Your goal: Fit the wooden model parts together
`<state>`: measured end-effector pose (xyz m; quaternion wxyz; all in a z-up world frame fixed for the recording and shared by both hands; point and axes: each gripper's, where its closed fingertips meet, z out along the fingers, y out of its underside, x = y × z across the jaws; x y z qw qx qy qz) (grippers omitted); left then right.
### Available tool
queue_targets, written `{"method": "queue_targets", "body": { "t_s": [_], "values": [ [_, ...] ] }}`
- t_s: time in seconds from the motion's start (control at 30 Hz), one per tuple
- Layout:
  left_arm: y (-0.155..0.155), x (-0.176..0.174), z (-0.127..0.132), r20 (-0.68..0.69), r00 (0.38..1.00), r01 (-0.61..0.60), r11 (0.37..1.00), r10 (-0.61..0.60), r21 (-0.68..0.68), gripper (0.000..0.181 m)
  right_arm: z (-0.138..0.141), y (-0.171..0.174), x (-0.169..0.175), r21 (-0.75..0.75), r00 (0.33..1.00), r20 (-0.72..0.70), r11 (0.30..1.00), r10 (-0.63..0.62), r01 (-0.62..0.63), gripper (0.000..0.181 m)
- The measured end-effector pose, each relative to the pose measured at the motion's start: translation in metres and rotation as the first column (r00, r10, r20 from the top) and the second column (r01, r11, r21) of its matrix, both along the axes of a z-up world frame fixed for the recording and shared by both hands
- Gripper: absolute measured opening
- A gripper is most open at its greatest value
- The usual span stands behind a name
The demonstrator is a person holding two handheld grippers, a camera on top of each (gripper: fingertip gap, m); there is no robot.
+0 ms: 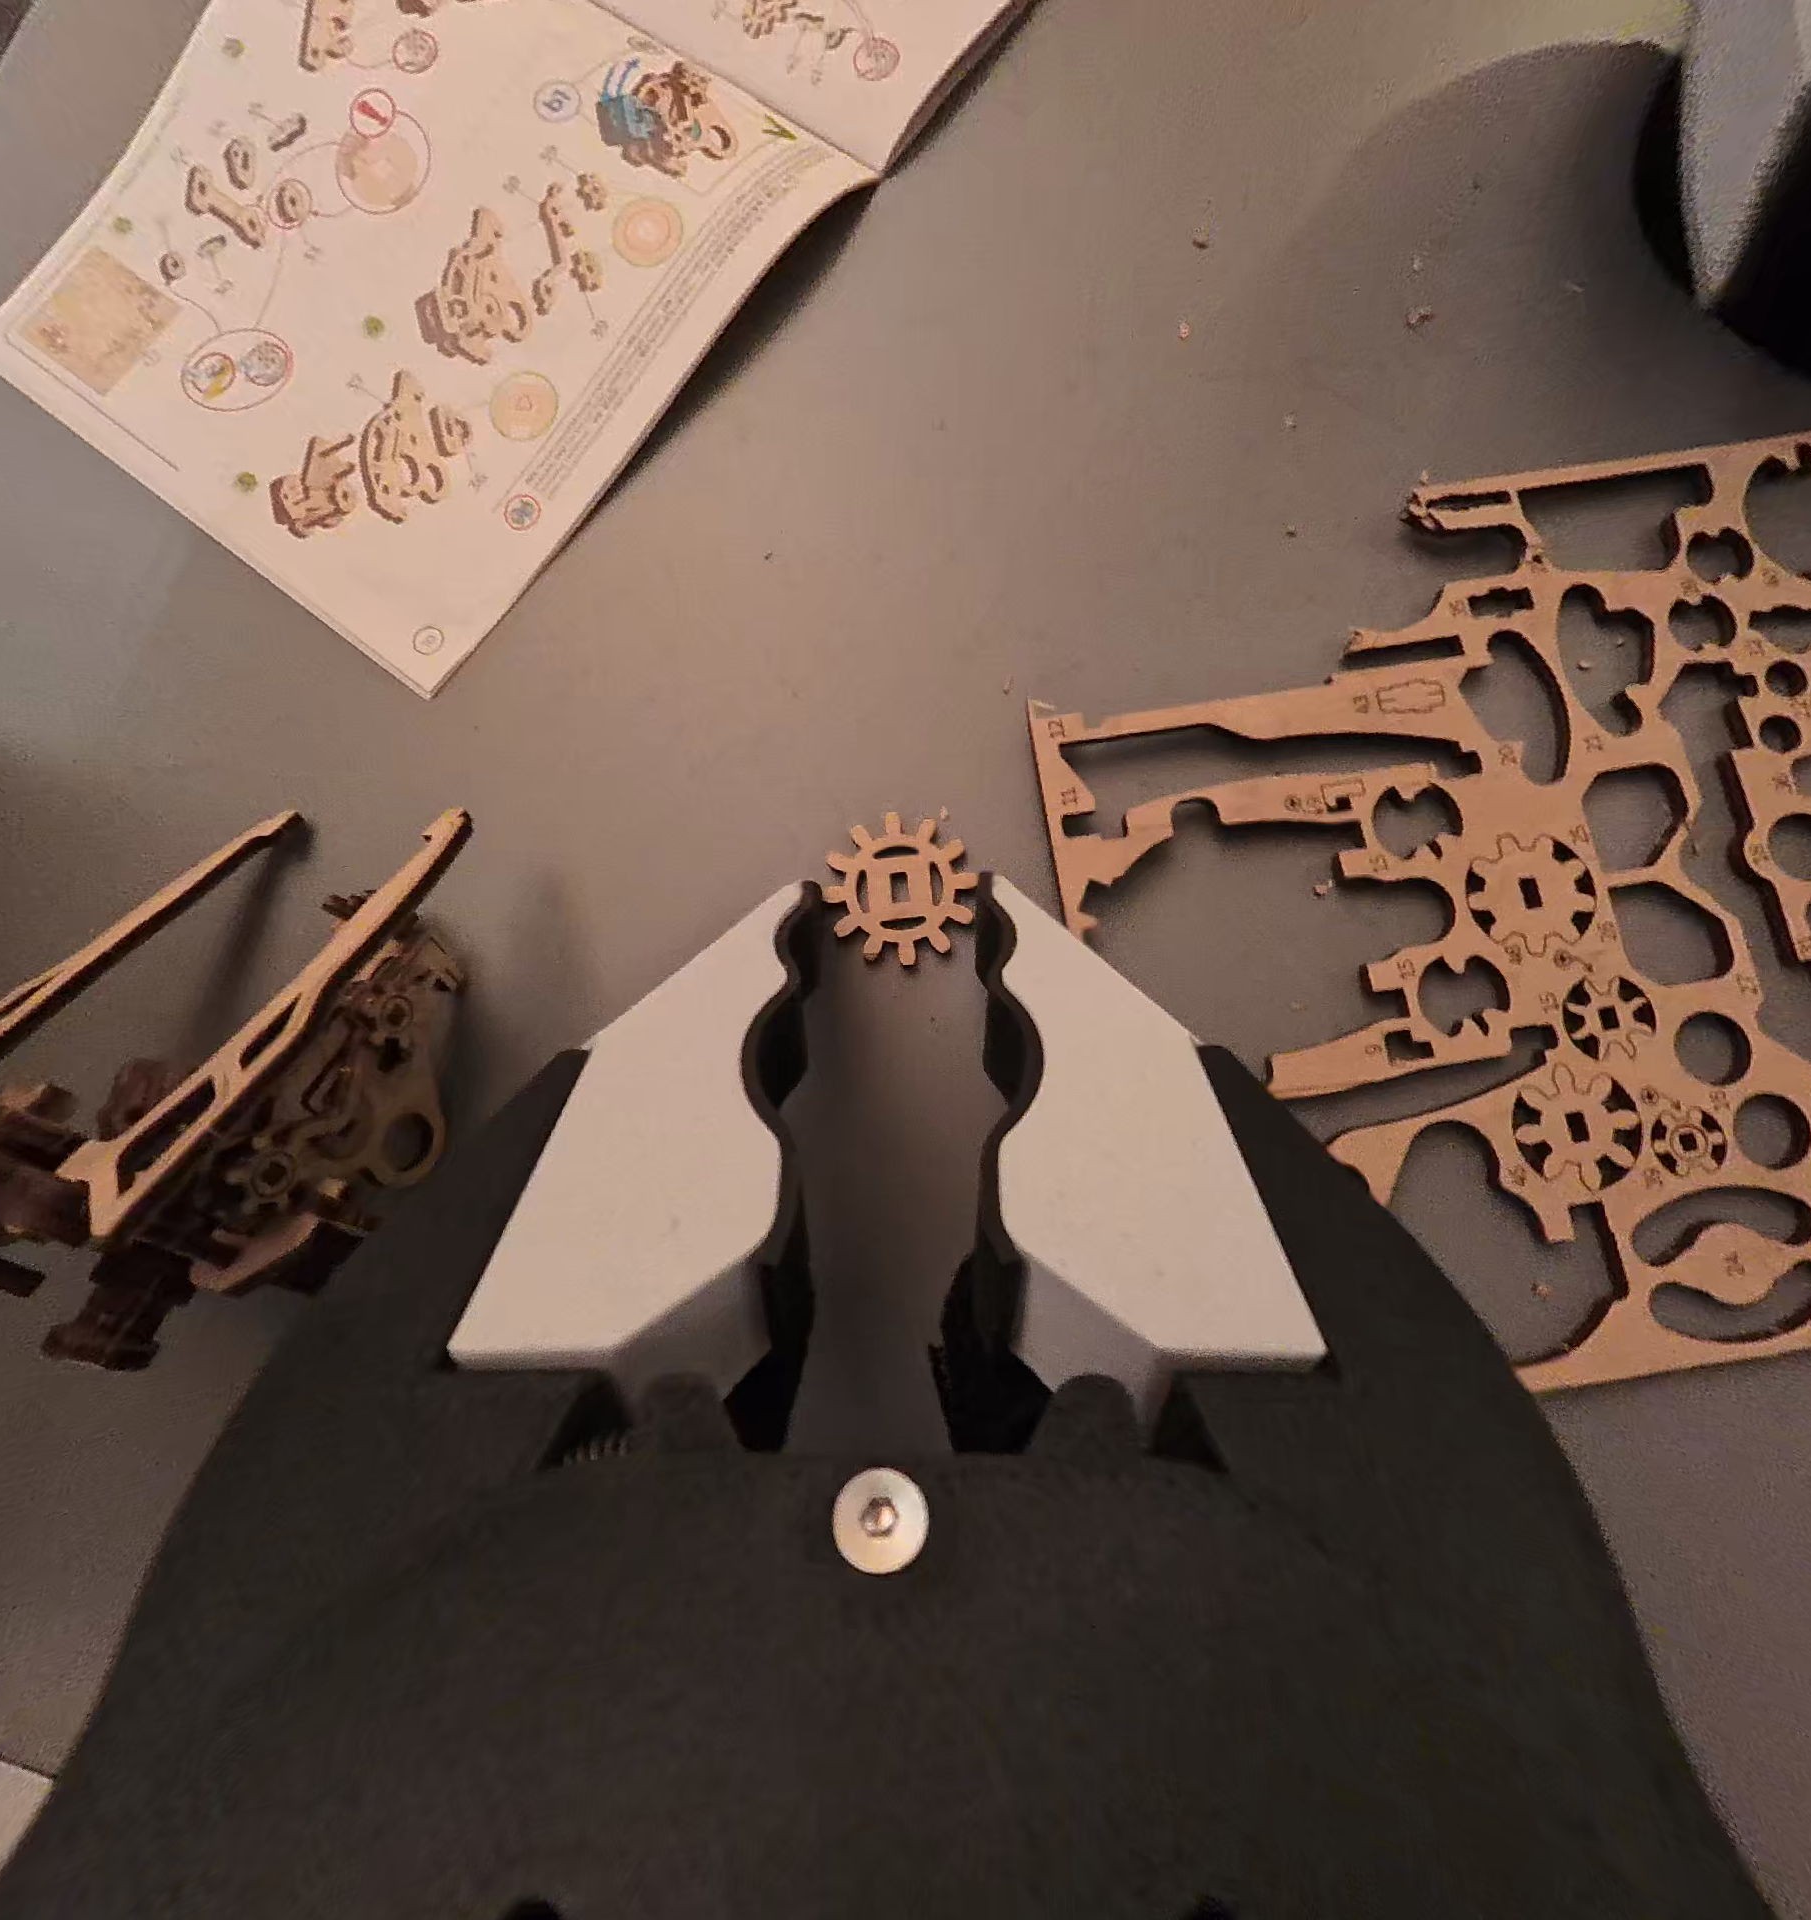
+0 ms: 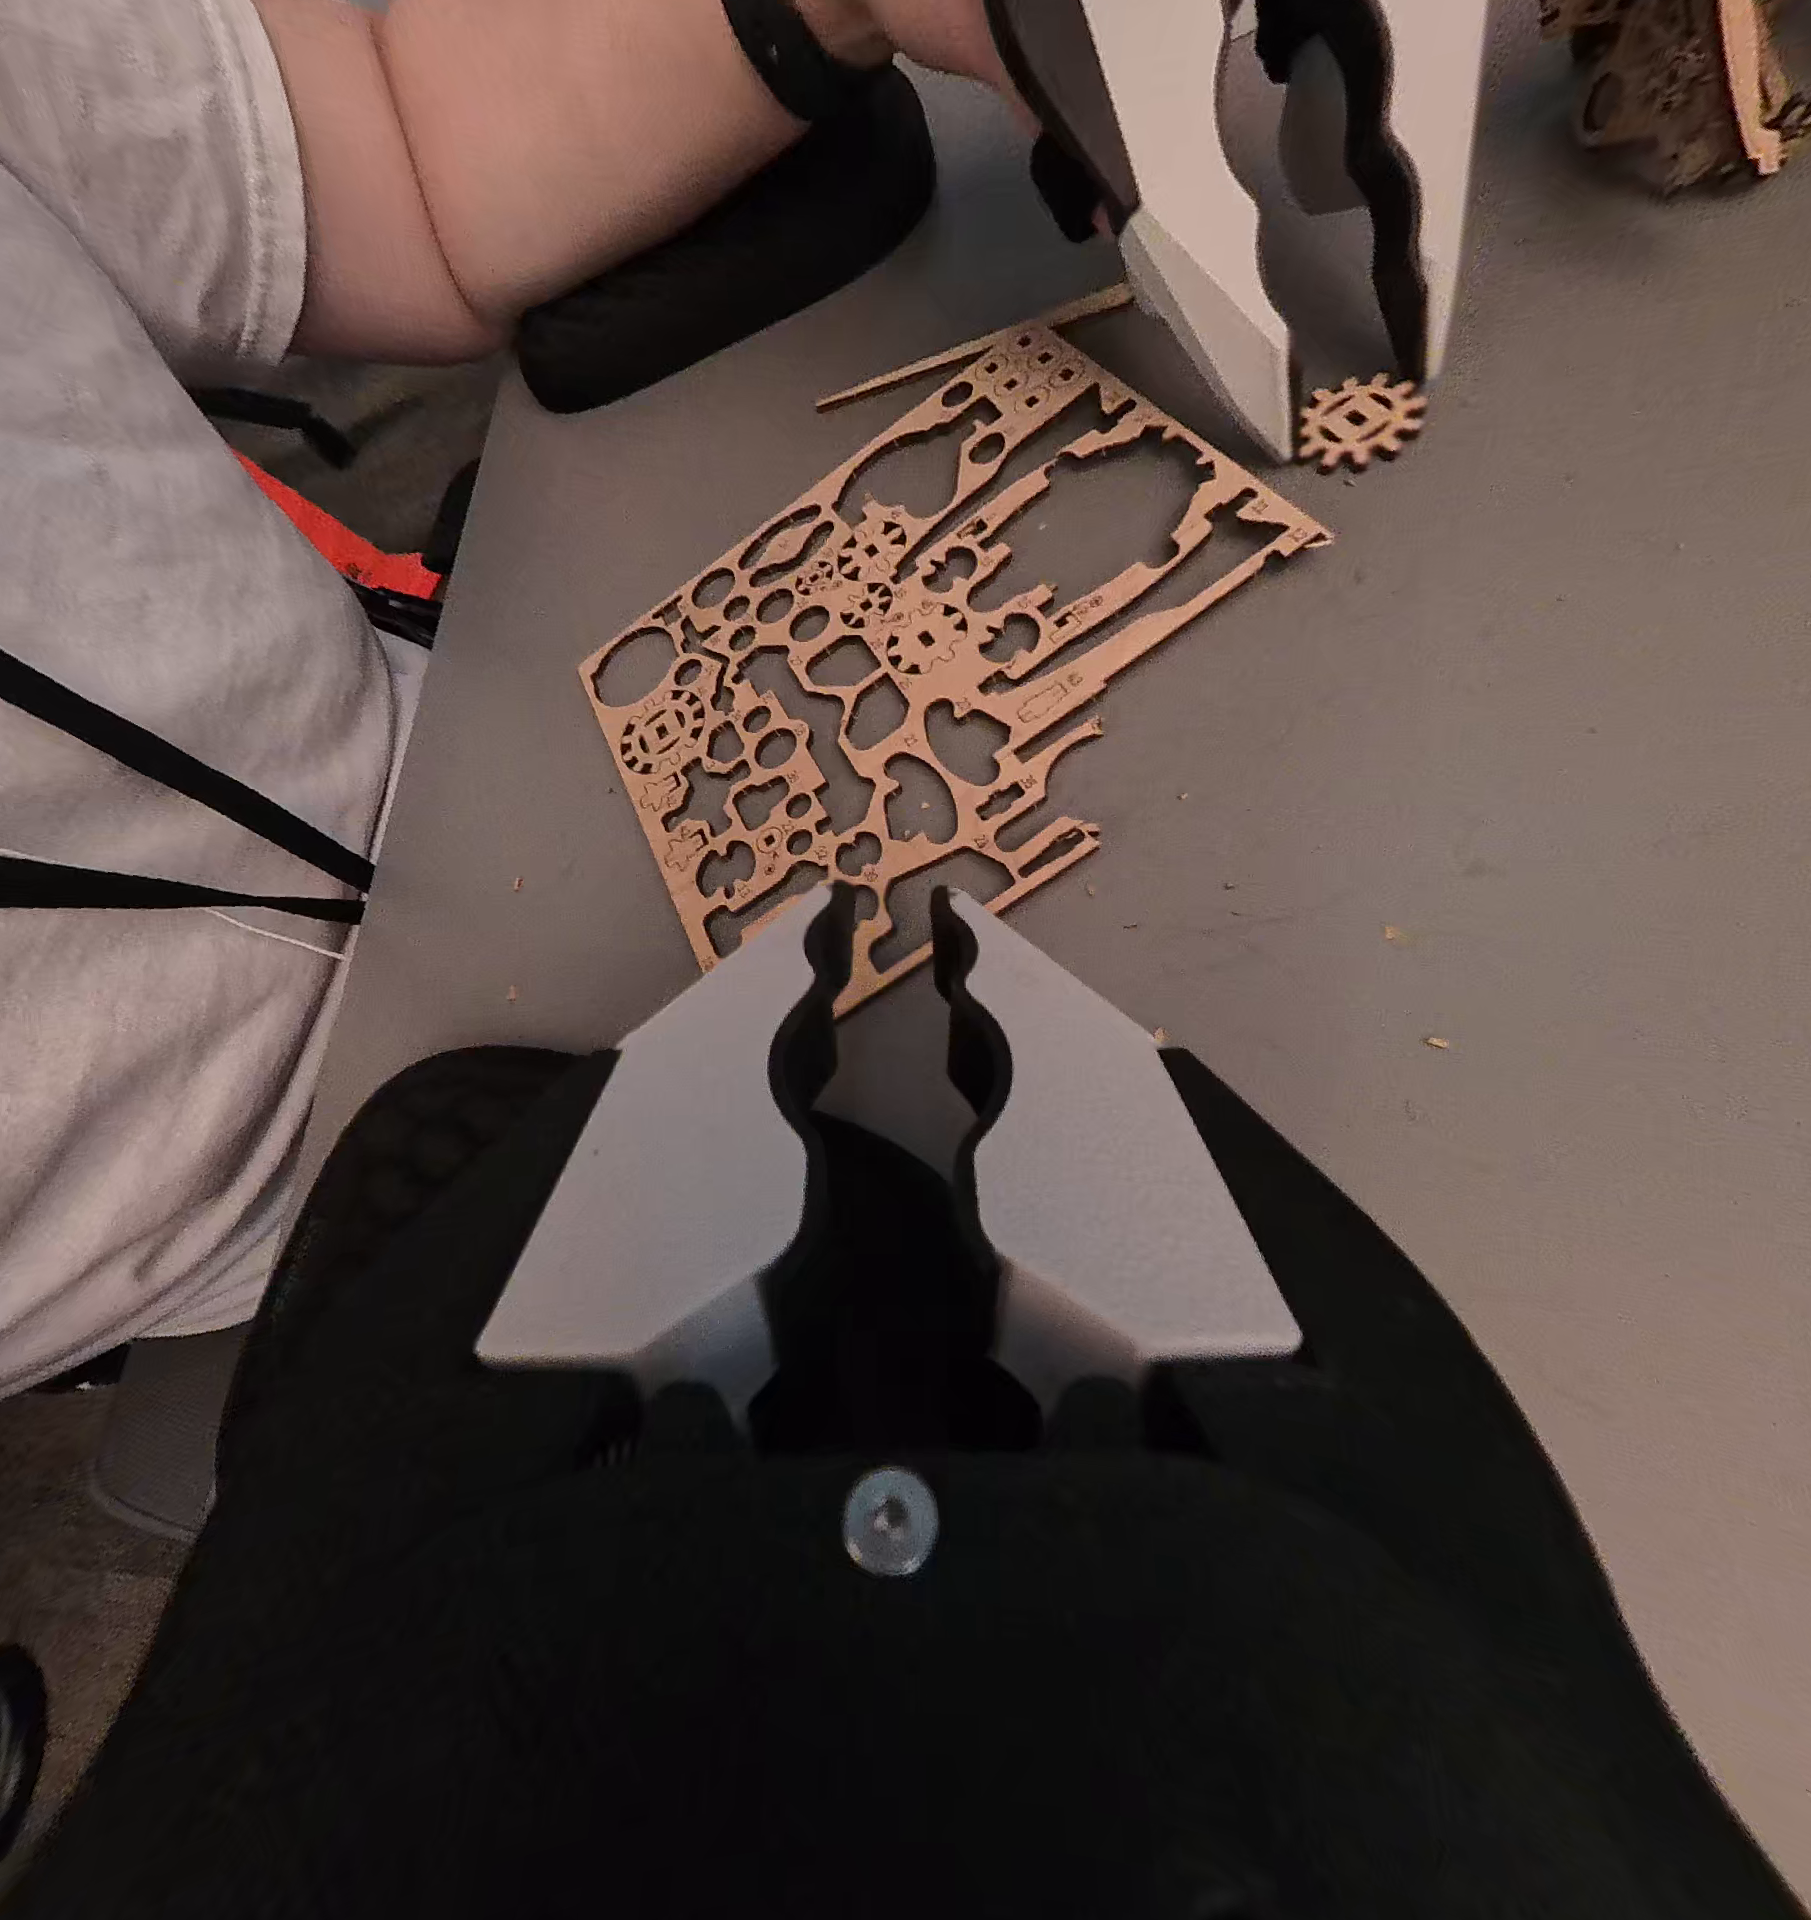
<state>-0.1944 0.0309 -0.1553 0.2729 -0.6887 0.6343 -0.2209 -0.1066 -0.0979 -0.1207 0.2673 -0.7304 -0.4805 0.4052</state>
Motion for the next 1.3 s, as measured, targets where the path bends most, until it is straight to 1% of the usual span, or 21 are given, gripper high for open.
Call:
{"method": "queue_targets", "body": {
  "t_s": [0.13,0.23,0.27,0.37,0.47,0.63,0.7,0.83,1.0,1.07,1.13,1.17,1.27,1.3],
  "values": [
    [-0.005,-0.005,0.0,0.013,0.999,0.045,0.999,-0.046,0.022,0.028,-0.004,-0.004,0.002,0.016,0.999,0.028,0.999,0.028,-0.028,0.013],
    [-0.005,-0.007,0.001,0.006,0.998,0.062,0.996,-0.063,0.069,0.027,-0.009,-0.007,0.008,0.011,0.997,0.068,0.999,0.047,-0.048,0.013],
    [-0.006,-0.008,0.001,0.004,0.997,0.071,0.994,-0.072,0.079,0.028,-0.01,-0.008,0.011,-0.002,0.996,0.071,0.999,0.051,-0.051,0.013],
    [-0.006,-0.011,0.002,0.004,0.997,0.07,0.994,-0.071,0.089,0.027,-0.016,-0.015,0.019,-0.123,0.994,0.086,0.991,0.063,-0.052,0.013],
    [-0.004,-0.011,0.002,0.01,0.998,0.063,0.994,-0.064,0.092,0.027,-0.023,-0.017,0.017,-0.141,0.993,0.09,0.988,0.077,-0.064,0.015],
    [-0.002,-0.011,0.002,0.014,0.998,0.061,0.993,-0.063,0.105,0.027,-0.03,-0.017,0.015,-0.02,0.981,0.16,0.994,0.107,-0.105,0.013],
    [-0.001,-0.01,0.002,0.018,0.998,0.055,0.993,-0.057,0.109,0.027,-0.029,-0.016,0.008,0.022,0.982,0.145,0.992,0.118,-0.122,0.014],
    [0.0,-0.009,0.002,0.025,0.998,0.054,0.992,-0.058,0.113,0.027,-0.024,-0.018,-0.003,0.026,0.988,0.096,0.992,0.124,-0.127,0.017],
    [0.0,-0.009,0.002,0.031,0.998,0.054,0.992,-0.058,0.117,0.027,-0.027,-0.027,-0.008,0.122,0.967,0.205,0.976,0.154,-0.181,0.018],
    [0.0,-0.008,0.002,0.034,0.998,0.052,0.992,-0.056,0.113,0.027,-0.023,-0.03,-0.011,0.109,0.968,0.194,0.978,0.156,-0.179,0.015],
    [0.0,-0.008,0.002,0.037,0.998,0.051,0.992,-0.055,0.113,0.027,-0.019,-0.036,-0.021,0.033,0.977,0.144,0.986,0.16,-0.166,0.013],
    [0.0,-0.008,0.002,0.037,0.998,0.052,0.992,-0.056,0.115,0.027,-0.02,-0.038,-0.024,0.01,0.976,0.148,0.987,0.159,-0.163,0.013],
    [0.0,-0.008,0.002,0.035,0.997,0.057,0.99,-0.062,0.131,0.028,-0.019,-0.035,-0.021,0.081,0.972,0.186,0.984,0.143,-0.16,0.013],
    [0.0,-0.008,0.003,0.033,0.997,0.059,0.989,-0.065,0.137,0.027,-0.017,-0.029,-0.017,0.091,0.975,0.199,0.988,0.104,-0.124,0.013]
  ]
}}
